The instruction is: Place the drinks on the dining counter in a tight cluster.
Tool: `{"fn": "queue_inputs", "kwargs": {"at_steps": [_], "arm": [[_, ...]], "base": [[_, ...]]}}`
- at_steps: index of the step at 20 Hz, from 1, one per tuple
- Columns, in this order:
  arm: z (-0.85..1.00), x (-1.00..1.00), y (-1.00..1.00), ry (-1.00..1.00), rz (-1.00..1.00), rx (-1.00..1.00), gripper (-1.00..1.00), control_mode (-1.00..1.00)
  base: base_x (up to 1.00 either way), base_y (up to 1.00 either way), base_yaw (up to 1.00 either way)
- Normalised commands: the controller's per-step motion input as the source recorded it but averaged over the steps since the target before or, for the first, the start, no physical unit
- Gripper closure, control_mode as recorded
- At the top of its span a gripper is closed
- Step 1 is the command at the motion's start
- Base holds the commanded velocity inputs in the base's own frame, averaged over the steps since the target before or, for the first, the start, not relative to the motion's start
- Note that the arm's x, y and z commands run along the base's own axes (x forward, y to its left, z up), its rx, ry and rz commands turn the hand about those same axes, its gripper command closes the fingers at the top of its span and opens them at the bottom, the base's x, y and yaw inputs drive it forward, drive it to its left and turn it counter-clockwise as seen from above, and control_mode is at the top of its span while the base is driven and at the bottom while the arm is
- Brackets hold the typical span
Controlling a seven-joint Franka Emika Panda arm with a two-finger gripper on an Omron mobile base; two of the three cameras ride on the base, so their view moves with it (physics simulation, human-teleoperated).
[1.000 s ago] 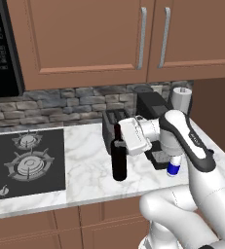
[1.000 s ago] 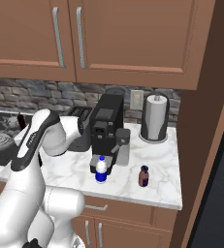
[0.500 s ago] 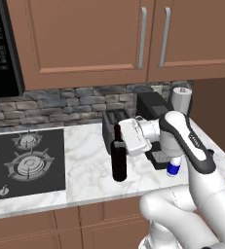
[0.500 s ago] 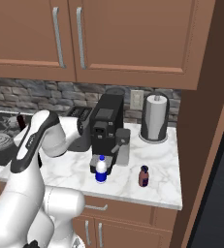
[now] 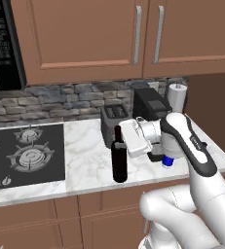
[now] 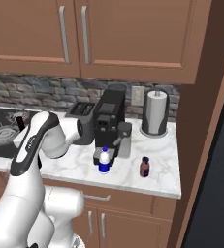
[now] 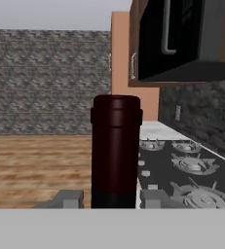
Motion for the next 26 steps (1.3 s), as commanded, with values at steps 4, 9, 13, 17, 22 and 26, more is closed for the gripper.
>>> {"fn": "queue_inputs", "kwargs": {"at_steps": [4, 9, 13, 17, 22, 26], "arm": [[0.00, 0.00, 0.00, 0.00, 0.00, 0.00, 1.00, 1.00], [0.00, 0.00, 0.00, 0.00, 0.00, 0.00, 1.00, 1.00], [0.00, 0.00, 0.00, 0.00, 0.00, 0.00, 1.00, 1.00], [0.00, 0.00, 0.00, 0.00, 0.00, 0.00, 1.00, 1.00], [0.00, 0.00, 0.00, 0.00, 0.00, 0.00, 1.00, 1.00], [0.00, 0.00, 0.00, 0.00, 0.00, 0.00, 1.00, 1.00]], "base": [[-0.52, 0.00, 0.01], [-0.36, 0.01, 0.32], [-0.21, 0.00, 0.73], [-0.12, 0.00, 0.88], [-0.01, 0.02, 0.97], [0.00, 0.01, 1.00]]}}
